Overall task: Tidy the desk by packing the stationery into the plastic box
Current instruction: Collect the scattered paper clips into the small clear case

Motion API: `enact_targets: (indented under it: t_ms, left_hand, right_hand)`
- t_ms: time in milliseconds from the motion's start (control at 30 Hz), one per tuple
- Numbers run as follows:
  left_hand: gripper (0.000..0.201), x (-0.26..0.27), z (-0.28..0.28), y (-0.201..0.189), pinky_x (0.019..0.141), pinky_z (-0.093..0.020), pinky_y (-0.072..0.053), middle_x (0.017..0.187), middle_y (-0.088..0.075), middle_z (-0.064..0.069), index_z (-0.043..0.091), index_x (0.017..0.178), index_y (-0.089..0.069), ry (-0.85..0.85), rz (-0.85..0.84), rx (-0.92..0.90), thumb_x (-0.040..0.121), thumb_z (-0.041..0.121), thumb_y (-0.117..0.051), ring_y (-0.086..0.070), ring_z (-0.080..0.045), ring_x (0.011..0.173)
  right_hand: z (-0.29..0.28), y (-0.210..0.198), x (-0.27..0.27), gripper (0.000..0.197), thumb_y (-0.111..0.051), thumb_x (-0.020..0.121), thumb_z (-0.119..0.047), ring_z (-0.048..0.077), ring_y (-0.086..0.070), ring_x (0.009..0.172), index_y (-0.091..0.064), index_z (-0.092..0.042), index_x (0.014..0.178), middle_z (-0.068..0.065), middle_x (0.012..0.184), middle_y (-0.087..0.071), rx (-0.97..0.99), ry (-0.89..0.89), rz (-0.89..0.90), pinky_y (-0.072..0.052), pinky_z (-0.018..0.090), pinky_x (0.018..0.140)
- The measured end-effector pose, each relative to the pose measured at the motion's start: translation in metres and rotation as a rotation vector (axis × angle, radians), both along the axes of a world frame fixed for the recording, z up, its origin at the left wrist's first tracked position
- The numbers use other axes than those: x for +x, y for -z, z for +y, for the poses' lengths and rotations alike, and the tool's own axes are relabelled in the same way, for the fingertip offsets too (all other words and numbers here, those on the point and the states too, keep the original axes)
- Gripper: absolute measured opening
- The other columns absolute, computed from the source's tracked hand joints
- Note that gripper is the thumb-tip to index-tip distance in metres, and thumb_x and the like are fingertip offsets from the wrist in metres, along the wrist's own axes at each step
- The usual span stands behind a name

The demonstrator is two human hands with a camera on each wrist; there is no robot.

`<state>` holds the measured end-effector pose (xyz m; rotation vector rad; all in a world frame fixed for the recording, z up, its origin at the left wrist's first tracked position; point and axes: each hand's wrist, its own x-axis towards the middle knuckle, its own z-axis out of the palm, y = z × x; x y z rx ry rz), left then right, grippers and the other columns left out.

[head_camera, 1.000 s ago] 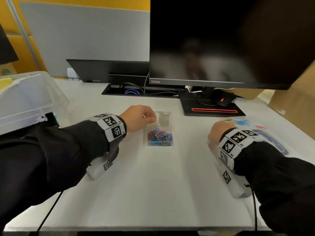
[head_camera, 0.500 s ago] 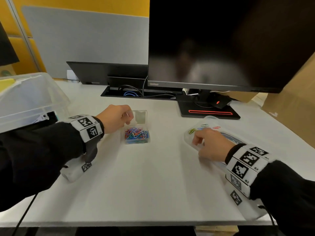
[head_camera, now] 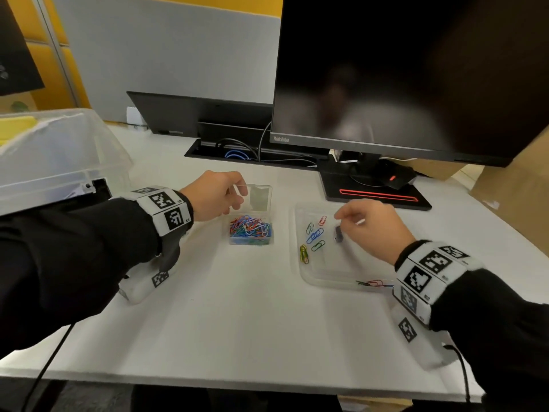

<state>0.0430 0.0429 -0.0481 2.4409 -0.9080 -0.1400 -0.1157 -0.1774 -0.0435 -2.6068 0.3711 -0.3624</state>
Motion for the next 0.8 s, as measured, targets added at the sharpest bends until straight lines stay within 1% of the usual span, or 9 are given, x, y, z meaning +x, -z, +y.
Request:
enact_targets:
  t_ms: [100, 167, 267, 333, 400, 533, 667, 733, 800]
  left_hand:
    - [0.013, 0.0, -0.004, 0.0, 0.052, -0.014, -0.042, 0.083, -0.063, -0.002, 0.011, 0.103, -0.055, 0.025, 0.005, 0.014, 0.093, 0.008, -0.048, -0.058, -0.015, 0.065]
    - [0.011, 0.001, -0.006, 0.0, 0.052, -0.014, -0.041, 0.082, -0.063, -0.002, 0.014, 0.099, -0.054, 0.039, 0.007, 0.02, 0.093, 0.008, -0.048, -0.058, -0.014, 0.064]
    - [0.011, 0.002, -0.007, 0.0, 0.05, -0.012, -0.042, 0.082, -0.064, -0.002, 0.015, 0.097, -0.054, 0.045, 0.013, 0.017, 0.092, 0.007, -0.048, -0.057, -0.014, 0.063]
    - [0.011, 0.001, -0.007, 0.001, 0.046, -0.005, -0.041, 0.081, -0.063, -0.002, 0.015, 0.096, -0.054, 0.046, 0.02, 0.013, 0.092, 0.007, -0.048, -0.057, -0.015, 0.063]
    - [0.011, 0.001, -0.007, 0.001, 0.044, -0.002, -0.04, 0.08, -0.063, -0.001, 0.016, 0.095, -0.054, 0.048, 0.027, 0.013, 0.092, 0.007, -0.047, -0.057, -0.014, 0.063]
    - [0.009, 0.0, -0.008, 0.001, 0.052, -0.014, -0.043, 0.08, -0.065, -0.003, 0.016, 0.092, -0.053, 0.057, 0.039, -0.003, 0.092, 0.008, -0.049, -0.059, -0.019, 0.065]
    - [0.007, 0.0, -0.01, 0.002, 0.055, -0.02, -0.045, 0.081, -0.065, -0.004, 0.017, 0.093, -0.053, 0.057, 0.058, -0.001, 0.092, 0.01, -0.051, -0.059, -0.019, 0.065]
    - [0.007, 0.0, -0.011, 0.002, 0.058, -0.021, -0.045, 0.085, -0.065, -0.004, 0.017, 0.096, -0.054, 0.051, 0.054, 0.014, 0.091, 0.012, -0.052, -0.058, -0.018, 0.068]
    - [0.017, -0.001, -0.01, 0.001, 0.069, -0.022, -0.042, 0.093, -0.061, 0.0, 0.017, 0.107, -0.056, 0.036, -0.012, 0.066, 0.09, 0.02, -0.056, -0.055, -0.017, 0.078]
  right_hand:
    - [0.0, 0.0, 0.02, 0.038, -0.054, 0.09, -0.028, 0.018, -0.047, 0.125, -0.055, -0.018, 0.126, 0.001, 0.134, -0.054, -0.063, -0.042, 0.152, -0.036, 0.027, 0.099]
    - [0.004, 0.001, 0.029, 0.048, -0.053, 0.09, -0.038, 0.019, -0.043, 0.129, -0.047, -0.021, 0.134, 0.0, 0.14, -0.048, -0.075, -0.103, 0.287, -0.034, 0.03, 0.105]
    - [0.008, 0.003, 0.035, 0.053, -0.056, 0.086, -0.045, 0.017, -0.049, 0.118, -0.047, -0.025, 0.134, -0.001, 0.138, -0.049, -0.057, -0.163, 0.392, -0.036, 0.026, 0.098]
    - [0.007, 0.003, 0.034, 0.06, -0.067, 0.077, -0.047, 0.01, -0.047, 0.105, -0.05, -0.027, 0.131, -0.004, 0.136, -0.05, -0.05, -0.204, 0.394, -0.036, 0.024, 0.096]
    - [0.007, 0.002, 0.033, 0.064, -0.075, 0.068, -0.044, 0.004, -0.043, 0.1, -0.055, -0.028, 0.127, -0.007, 0.132, -0.053, -0.028, -0.236, 0.382, -0.037, 0.023, 0.096]
    - [0.009, 0.0, 0.035, 0.05, -0.08, 0.066, -0.035, 0.009, -0.054, 0.099, -0.066, -0.027, 0.114, -0.002, 0.117, -0.063, -0.006, -0.259, 0.328, -0.045, 0.027, 0.095]
    - [0.01, 0.001, 0.036, 0.034, -0.077, 0.072, -0.027, 0.011, -0.059, 0.088, -0.07, -0.025, 0.106, -0.005, 0.093, -0.065, 0.016, -0.252, 0.307, -0.045, 0.019, 0.077]
    - [0.01, 0.001, 0.036, 0.032, -0.074, 0.075, -0.024, 0.011, -0.06, 0.087, -0.069, -0.024, 0.107, -0.006, 0.096, -0.065, 0.019, -0.245, 0.297, -0.044, 0.019, 0.078]
    - [0.01, 0.002, 0.036, 0.035, -0.074, 0.076, -0.025, 0.012, -0.063, 0.089, -0.066, -0.023, 0.11, -0.005, 0.107, -0.064, 0.038, -0.243, 0.26, -0.046, 0.019, 0.077]
